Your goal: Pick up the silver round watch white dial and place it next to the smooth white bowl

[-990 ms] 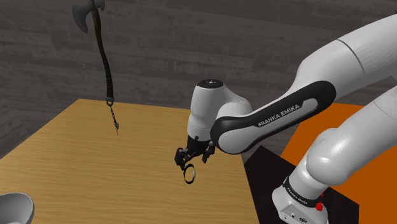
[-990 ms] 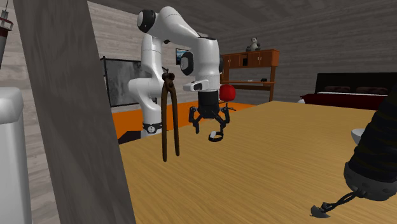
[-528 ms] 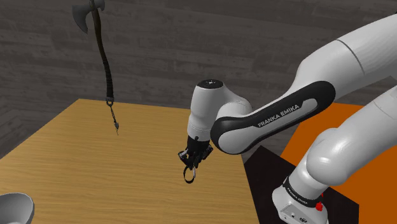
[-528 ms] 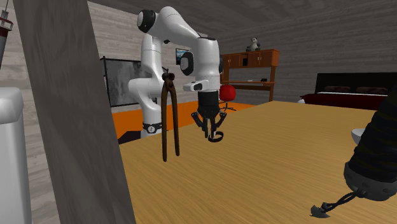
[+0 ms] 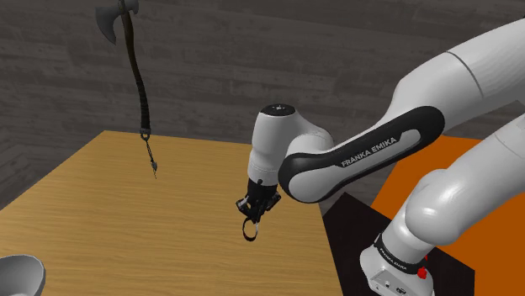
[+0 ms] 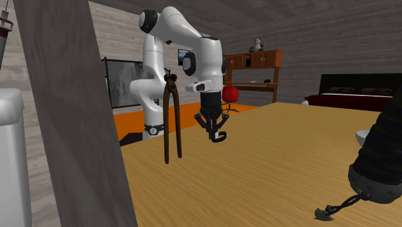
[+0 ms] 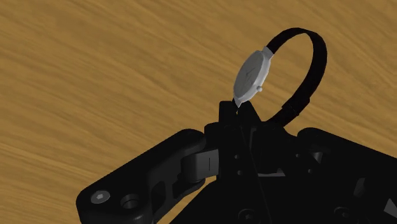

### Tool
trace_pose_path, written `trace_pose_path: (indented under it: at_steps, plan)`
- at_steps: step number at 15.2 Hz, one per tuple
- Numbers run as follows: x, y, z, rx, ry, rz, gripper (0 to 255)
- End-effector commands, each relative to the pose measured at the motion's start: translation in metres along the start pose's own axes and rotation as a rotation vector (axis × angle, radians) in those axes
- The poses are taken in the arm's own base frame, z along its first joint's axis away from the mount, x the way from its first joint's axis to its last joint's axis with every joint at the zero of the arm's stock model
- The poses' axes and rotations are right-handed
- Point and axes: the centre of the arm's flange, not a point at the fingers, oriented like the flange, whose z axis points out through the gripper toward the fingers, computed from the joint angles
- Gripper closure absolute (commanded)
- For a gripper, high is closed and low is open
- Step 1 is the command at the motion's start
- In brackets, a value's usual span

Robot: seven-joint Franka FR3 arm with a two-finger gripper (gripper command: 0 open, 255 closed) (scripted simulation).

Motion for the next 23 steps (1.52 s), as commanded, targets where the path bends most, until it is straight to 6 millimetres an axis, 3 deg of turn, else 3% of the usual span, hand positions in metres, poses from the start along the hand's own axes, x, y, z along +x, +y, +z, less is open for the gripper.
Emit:
trace_pose_path:
  at_steps: [1, 23]
  plan:
    - [0.000, 0.000, -0.008, 0.000, 0.000, 0.000, 255]
    - [0.000, -0.006, -0.124, 0.000, 0.000, 0.000, 255]
